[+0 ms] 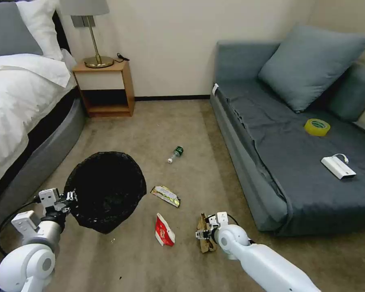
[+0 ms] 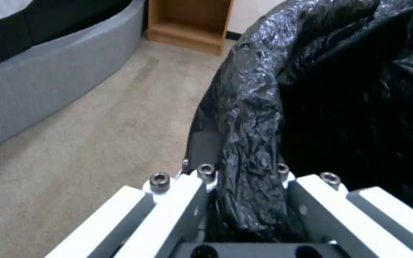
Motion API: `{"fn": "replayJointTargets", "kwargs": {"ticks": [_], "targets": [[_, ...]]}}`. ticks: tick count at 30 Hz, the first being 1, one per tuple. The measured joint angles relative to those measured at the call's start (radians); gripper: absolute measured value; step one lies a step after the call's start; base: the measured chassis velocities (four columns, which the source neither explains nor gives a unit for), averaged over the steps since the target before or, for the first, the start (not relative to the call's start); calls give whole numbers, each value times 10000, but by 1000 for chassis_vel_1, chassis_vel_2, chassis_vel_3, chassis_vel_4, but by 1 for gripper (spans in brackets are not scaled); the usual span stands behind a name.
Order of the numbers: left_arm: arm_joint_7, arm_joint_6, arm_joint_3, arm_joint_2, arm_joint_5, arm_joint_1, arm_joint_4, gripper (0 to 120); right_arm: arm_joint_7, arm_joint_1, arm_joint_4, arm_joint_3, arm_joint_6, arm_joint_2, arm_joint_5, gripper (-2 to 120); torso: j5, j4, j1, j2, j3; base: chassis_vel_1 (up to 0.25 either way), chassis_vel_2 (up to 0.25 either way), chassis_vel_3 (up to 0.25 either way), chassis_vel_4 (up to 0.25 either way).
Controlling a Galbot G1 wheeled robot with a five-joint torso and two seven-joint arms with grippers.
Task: Pick up the trash bin, then pick up the garbage on the floor and place it into the trash bin.
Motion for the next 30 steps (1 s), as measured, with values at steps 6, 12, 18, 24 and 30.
{"fn": "replayJointTargets", "kwargs": {"ticks": [6, 12, 18, 24, 30], "targets": [[84, -85, 30, 26, 0, 4, 92, 4, -159, 45, -429, -49, 62, 161, -222, 80, 0, 0, 0, 0, 0, 0, 0, 0, 0], [165, -148, 31, 128, -37, -23, 200, 4, -289, -48, -648, 79, 176, 230, -414, 56, -5, -3, 0, 1, -1, 0, 0, 0, 0], [186, -167, 85, 155, -42, -82, 250, 4, -347, -113, -621, 134, 260, 187, -470, 32, 2, -2, 0, 2, -1, 0, 0, 0, 0], [184, -168, 235, 144, -15, -178, 278, 4, -398, -124, -428, 108, 290, 88, -476, 14, 6, 2, 0, 2, 0, 0, 0, 0, 0], [140, -135, 460, 152, -11, -378, 427, 4, -312, -50, 76, 266, 341, -281, -427, 0, 4, 1, 0, 0, 0, 0, 0, 0, 0]]}}
